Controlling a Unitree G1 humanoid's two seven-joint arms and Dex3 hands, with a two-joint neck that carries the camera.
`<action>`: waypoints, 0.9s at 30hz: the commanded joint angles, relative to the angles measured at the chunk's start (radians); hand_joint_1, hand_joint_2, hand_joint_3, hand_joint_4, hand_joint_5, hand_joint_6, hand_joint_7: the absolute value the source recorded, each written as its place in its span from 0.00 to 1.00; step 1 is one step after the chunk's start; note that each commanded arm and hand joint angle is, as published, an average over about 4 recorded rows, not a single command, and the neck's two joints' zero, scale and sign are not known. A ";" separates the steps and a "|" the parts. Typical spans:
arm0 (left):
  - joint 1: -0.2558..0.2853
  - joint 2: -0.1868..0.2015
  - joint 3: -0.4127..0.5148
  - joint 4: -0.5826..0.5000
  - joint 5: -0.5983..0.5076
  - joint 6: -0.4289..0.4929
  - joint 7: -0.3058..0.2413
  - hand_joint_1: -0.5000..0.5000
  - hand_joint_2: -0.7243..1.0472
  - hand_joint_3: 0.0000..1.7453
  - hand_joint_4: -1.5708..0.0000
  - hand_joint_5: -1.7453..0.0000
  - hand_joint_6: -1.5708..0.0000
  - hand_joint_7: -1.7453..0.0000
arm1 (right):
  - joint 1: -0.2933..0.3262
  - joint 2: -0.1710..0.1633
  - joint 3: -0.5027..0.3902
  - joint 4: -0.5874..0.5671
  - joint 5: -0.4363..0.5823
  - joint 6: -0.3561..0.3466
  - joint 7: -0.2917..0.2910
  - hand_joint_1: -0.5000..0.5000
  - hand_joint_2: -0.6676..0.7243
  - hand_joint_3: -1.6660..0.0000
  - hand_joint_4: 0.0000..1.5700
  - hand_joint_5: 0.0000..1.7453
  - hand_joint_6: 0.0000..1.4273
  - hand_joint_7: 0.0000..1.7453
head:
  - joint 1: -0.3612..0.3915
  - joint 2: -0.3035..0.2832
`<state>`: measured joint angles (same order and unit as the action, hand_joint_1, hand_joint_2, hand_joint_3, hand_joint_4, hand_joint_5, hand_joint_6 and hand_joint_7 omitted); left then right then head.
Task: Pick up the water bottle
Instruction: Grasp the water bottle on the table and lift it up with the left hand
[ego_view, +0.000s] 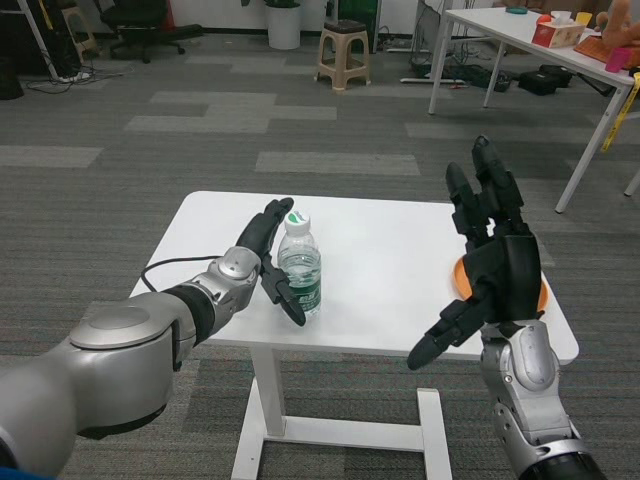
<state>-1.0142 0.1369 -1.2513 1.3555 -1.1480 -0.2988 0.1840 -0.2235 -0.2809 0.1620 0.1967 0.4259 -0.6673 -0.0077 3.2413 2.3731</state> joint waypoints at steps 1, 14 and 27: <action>-0.019 0.007 -0.009 -0.003 -0.001 0.020 -0.005 0.04 0.00 0.05 1.00 1.00 0.94 0.84 | 0.003 -0.006 0.001 0.003 0.002 -0.006 -0.005 0.33 1.00 1.00 0.07 0.00 0.00 0.00 | 0.000 -0.003; -0.020 0.000 -0.068 -0.044 -0.005 0.029 -0.003 0.02 0.00 0.05 0.99 1.00 0.88 0.80 | 0.003 -0.007 0.005 0.003 0.004 -0.006 -0.005 0.33 1.00 1.00 0.07 0.00 0.00 0.00 | 0.000 -0.002; -0.023 -0.013 -0.092 -0.055 -0.013 0.032 0.001 0.03 0.00 0.05 0.95 1.00 0.83 0.79 | 0.004 -0.015 0.007 -0.001 0.004 -0.006 -0.007 0.33 1.00 1.00 0.07 0.00 0.00 0.00 | -0.004 -0.006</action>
<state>-1.0170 0.1282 -1.3420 1.2986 -1.1600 -0.2792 0.1844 -0.2235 -0.2863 0.1701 0.1967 0.4260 -0.6673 -0.0088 3.2377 2.3674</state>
